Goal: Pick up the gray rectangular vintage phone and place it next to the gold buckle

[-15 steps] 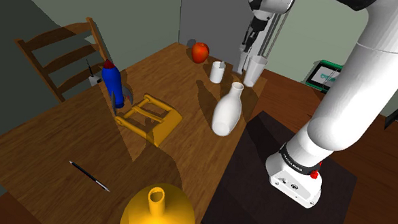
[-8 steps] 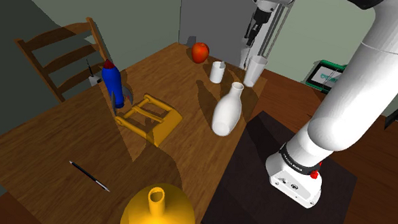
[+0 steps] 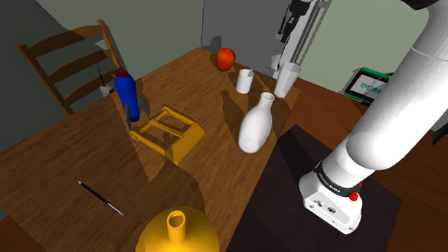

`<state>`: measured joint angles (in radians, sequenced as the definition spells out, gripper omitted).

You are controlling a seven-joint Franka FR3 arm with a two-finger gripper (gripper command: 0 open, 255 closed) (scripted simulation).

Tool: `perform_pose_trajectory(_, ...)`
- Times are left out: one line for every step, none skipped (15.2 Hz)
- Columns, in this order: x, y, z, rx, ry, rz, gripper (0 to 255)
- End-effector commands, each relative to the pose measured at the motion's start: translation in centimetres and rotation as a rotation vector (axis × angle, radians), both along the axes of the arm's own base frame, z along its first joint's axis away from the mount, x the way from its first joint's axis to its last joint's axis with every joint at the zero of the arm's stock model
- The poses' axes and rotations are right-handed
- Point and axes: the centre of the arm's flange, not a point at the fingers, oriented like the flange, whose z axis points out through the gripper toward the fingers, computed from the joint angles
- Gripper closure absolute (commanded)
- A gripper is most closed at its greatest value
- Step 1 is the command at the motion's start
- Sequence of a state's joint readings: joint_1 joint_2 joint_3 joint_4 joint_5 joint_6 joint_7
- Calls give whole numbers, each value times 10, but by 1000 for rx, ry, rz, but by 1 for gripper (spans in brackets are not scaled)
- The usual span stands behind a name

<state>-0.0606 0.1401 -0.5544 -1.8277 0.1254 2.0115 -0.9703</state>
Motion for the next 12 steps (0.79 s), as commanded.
perform_pose_trajectory(1, 1, 11, 0, 0, 0, 255)
perform_pose_trajectory(1, 1, 16, 0, 0, 0, 255)
perform_pose_trajectory(1, 1, 21, 0, 0, 0, 255)
perform_pose_trajectory(1, 1, 27, 0, 0, 0, 255)
perform_pose_trajectory(1, 1, 32, 0, 0, 0, 255)
perform_pose_trajectory(1, 1, 37, 0, 0, 0, 255)
perform_pose_trajectory(1, 1, 42, 0, 0, 0, 255)
perform_pose_trajectory(1, 1, 48, 0, 0, 0, 255)
perform_pose_trajectory(1, 1, 53, 0, 0, 0, 255)
perform_pose_trajectory(1, 1, 58, 0, 0, 0, 255)
perform_pose_trajectory(1, 1, 64, 0, 0, 0, 255)
perform_pose_trajectory(1, 1, 69, 0, 0, 0, 255)
